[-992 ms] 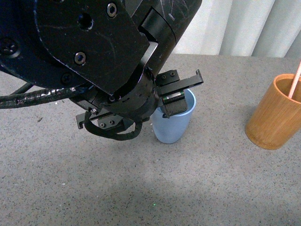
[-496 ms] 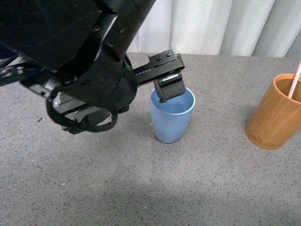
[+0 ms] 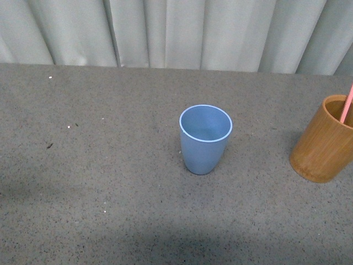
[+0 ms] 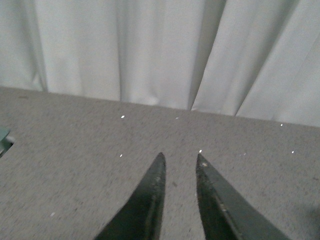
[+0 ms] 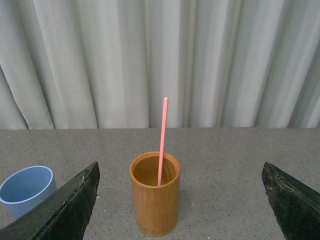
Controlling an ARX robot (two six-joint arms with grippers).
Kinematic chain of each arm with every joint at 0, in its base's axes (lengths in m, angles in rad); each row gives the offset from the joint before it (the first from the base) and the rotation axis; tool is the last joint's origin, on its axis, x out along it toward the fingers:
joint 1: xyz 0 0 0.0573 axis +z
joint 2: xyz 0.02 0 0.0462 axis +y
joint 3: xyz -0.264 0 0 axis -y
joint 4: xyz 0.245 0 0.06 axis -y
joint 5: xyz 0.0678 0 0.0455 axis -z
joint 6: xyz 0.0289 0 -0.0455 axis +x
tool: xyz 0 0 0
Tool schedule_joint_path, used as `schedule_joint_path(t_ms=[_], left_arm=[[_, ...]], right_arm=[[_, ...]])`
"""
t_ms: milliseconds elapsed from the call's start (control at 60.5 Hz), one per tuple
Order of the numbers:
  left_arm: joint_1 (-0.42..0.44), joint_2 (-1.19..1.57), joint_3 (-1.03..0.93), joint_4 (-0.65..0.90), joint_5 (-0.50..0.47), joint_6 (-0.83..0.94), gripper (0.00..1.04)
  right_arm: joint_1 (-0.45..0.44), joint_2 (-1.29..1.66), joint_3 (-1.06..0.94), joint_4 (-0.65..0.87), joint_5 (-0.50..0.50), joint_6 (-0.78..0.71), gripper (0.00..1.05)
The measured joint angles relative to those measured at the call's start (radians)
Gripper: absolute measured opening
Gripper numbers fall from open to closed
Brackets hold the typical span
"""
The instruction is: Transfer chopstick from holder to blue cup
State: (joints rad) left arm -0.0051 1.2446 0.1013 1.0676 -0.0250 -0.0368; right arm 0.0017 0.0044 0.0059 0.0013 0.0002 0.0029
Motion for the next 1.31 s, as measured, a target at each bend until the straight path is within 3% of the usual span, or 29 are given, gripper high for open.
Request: schedule_joint_path(t_ms=[83,231,314,678,810,893,926,1025,1140,1306], left_arm=[[0.002,-0.251,-0.067,-0.212,0.019,0.011,0.04],[0.002,-0.883,-0.082,-0.803,0.026,0.024,0.04],[0.002,-1.142,-0.081,-1.015,0.026,0.027,0.04],[0.002,-1.240,-0.081,-1.066,0.026,0.028,0.04],[0.002,-1.241,-0.081,-1.066,0.025,0.029,0.32],[0.002,-1.241,-0.081,-1.067,0.024,0.029,0.47],[0.002,-1.241,-0.081,-1.067,0.024,0.029,0.52],[0.002,-1.241,-0.081,-1.067,0.026,0.029,0.70],[0.002,-1.241,-0.081,-1.067,0.025,0.029,0.98],[0.002,-1.241,-0.081,-1.067,0.025,0.030,0.98]], right_arm=[[0.000,0.000,0.000,0.000,-0.003,0.000,0.95],[0.000,0.000,0.000,0.000,0.000,0.000,0.95],[0.000,0.000,0.000,0.000,0.002,0.000,0.95],[0.000,0.000,0.000,0.000,0.000,0.000,0.95],[0.000,0.001,0.000,0.000,0.003,0.000,0.95],[0.050,0.092,0.005,0.066,0.172,0.119,0.95],[0.051,0.164,0.011,0.127,0.186,0.182,0.95],[0.006,0.451,0.076,0.350,0.116,0.248,0.95],[-0.063,0.903,0.244,0.566,-0.027,0.149,0.95],[-0.122,1.271,0.444,0.565,-0.051,0.052,0.95]])
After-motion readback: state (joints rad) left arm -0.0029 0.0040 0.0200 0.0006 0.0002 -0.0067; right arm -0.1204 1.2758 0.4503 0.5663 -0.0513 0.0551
